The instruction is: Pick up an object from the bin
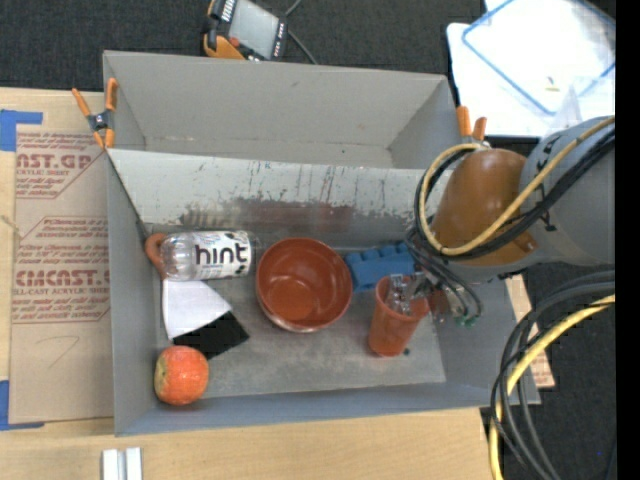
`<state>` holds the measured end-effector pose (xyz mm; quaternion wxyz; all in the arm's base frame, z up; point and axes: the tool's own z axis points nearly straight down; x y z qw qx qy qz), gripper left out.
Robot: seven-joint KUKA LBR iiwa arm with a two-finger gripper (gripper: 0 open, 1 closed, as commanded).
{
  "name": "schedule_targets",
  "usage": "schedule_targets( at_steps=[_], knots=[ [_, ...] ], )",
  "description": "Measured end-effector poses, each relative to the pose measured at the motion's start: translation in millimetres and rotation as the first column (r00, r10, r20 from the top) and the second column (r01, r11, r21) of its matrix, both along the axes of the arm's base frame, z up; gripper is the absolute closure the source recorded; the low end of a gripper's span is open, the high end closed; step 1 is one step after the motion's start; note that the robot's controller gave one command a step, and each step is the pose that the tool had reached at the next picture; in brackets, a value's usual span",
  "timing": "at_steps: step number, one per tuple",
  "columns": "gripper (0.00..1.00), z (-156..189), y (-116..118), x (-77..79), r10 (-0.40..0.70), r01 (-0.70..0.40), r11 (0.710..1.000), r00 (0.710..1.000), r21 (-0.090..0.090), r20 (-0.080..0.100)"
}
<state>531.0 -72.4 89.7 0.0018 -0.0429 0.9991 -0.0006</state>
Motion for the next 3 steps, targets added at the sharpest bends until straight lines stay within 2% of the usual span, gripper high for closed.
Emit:
schedule_targets(
  at_steps=[1,2,3],
  knots=[
    [1.0,0.1,-2.4,2.3,0.016,-0.016,1.0,1.0,0.0,0.002],
    [1.0,-5.5,5.3,6.9,-0.007,0.007,1.0,1.0,0.001,0.003],
    [1.0,-10.0,9.6,6.9,0.02,-0.02,1.0,1.0,-0.002,0.007]
  ],
)
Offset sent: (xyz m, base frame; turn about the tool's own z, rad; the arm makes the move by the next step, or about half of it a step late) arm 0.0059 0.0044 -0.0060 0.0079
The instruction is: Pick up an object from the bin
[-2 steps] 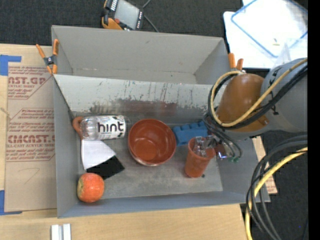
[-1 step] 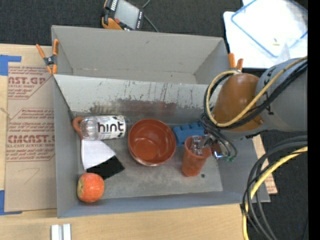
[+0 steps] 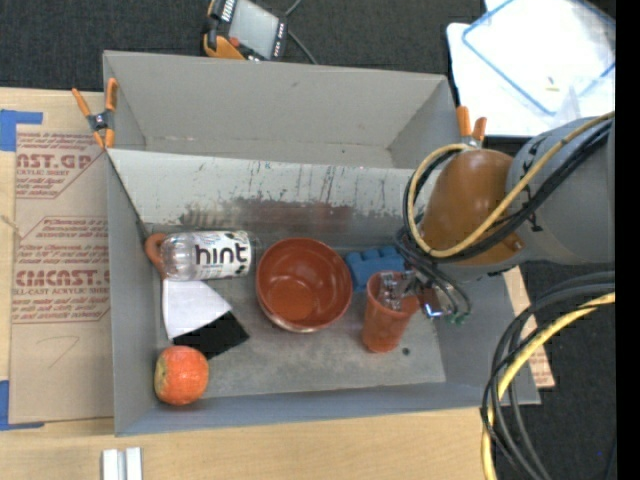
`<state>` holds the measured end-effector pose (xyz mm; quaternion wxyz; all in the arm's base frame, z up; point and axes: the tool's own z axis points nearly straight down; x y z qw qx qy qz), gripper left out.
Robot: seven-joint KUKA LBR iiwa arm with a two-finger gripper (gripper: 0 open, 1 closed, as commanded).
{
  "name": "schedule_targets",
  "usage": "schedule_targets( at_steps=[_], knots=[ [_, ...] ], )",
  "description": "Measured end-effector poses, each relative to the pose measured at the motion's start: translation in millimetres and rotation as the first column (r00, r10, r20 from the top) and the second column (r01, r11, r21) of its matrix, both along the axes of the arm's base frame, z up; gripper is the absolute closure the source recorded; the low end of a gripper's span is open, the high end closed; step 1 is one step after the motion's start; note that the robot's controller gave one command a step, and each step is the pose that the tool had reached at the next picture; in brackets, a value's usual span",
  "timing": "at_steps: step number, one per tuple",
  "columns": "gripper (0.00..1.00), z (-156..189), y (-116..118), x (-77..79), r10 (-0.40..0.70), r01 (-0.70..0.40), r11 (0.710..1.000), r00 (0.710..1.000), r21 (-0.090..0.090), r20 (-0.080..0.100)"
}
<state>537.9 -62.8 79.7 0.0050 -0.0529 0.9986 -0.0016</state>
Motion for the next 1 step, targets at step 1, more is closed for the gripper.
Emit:
schedule_targets(
  at_steps=[1],
  knots=[
    [1.0,0.8,2.3,4.2,-0.011,0.011,1.0,1.0,0.002,0.0]
  ],
)
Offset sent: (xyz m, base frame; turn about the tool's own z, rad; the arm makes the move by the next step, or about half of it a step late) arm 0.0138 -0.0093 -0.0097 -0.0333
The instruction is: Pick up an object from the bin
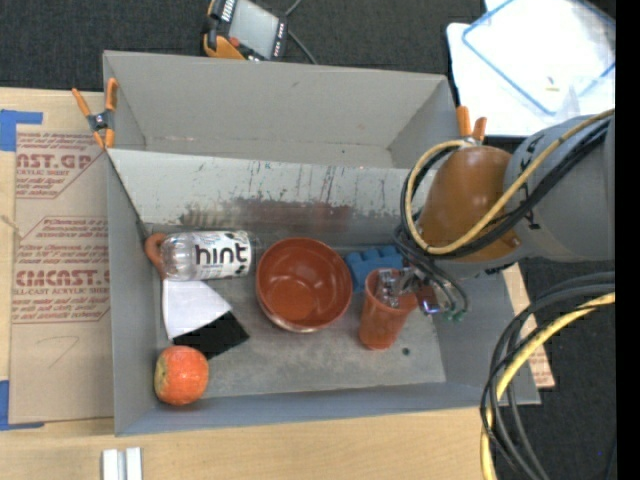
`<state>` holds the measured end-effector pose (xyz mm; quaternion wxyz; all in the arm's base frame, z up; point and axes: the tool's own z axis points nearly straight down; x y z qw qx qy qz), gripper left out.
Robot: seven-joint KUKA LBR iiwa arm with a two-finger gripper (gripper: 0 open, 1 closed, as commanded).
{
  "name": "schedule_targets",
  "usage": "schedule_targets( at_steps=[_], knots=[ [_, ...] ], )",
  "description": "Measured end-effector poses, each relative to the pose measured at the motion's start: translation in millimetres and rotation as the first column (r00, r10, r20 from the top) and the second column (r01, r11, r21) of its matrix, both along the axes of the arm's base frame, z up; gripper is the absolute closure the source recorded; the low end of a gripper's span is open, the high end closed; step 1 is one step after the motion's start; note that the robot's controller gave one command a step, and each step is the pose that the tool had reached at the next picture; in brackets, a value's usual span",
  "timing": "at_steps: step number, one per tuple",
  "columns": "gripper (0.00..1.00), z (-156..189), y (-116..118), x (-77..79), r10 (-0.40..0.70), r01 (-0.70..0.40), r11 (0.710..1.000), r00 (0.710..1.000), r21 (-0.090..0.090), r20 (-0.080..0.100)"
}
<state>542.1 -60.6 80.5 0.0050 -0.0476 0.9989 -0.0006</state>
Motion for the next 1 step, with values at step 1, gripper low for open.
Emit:
schedule_targets(
  at_steps=[1],
  knots=[
    [1.0,-2.9,-7.4,11.2,0.037,-0.037,0.999,0.999,0.0,0.005]
  ],
)
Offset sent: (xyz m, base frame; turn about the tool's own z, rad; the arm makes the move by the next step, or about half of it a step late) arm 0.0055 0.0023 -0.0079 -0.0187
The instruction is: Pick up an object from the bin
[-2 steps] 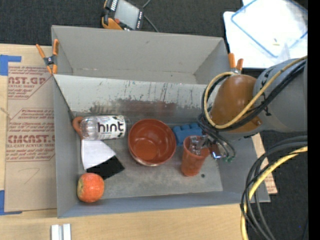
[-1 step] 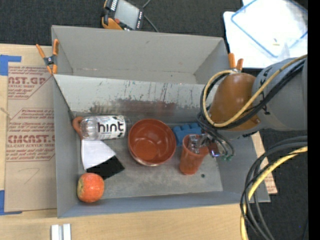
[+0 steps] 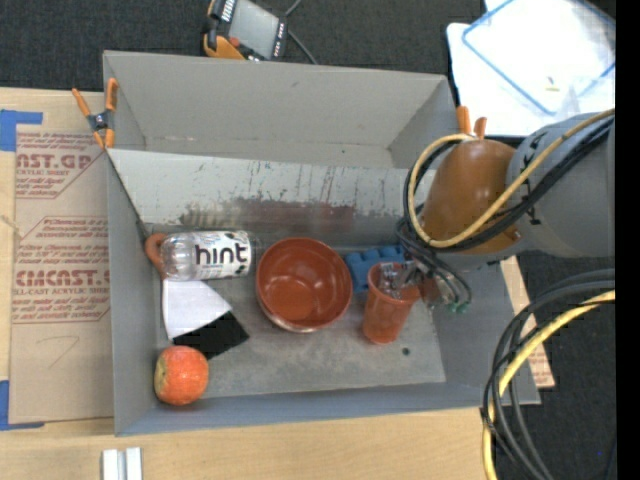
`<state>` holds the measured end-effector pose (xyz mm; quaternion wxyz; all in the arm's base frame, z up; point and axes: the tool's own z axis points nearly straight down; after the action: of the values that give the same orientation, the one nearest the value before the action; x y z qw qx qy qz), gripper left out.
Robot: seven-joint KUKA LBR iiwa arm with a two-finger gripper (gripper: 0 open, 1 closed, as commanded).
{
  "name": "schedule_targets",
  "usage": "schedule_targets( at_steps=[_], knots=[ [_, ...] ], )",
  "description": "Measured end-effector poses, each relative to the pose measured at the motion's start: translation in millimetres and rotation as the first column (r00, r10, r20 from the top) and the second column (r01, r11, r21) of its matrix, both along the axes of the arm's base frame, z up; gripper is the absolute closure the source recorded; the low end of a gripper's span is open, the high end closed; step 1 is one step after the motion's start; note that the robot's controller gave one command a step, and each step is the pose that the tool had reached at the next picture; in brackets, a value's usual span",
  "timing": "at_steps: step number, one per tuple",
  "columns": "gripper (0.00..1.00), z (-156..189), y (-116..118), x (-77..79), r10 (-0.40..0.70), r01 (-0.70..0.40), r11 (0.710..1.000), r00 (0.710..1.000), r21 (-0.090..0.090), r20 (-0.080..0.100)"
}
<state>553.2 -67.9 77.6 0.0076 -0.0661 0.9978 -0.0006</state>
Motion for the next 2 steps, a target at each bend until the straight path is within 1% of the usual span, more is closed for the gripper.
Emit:
schedule_targets(
  at_steps=[1,2],
  knots=[
    [1.0,0.7,8.3,-0.9,-0.019,0.019,1.0,1.0,-0.003,0.008],
    [1.0,0.7,8.4,-0.9,-0.019,0.019,1.0,1.0,-0.003,0.008]
  ],
)
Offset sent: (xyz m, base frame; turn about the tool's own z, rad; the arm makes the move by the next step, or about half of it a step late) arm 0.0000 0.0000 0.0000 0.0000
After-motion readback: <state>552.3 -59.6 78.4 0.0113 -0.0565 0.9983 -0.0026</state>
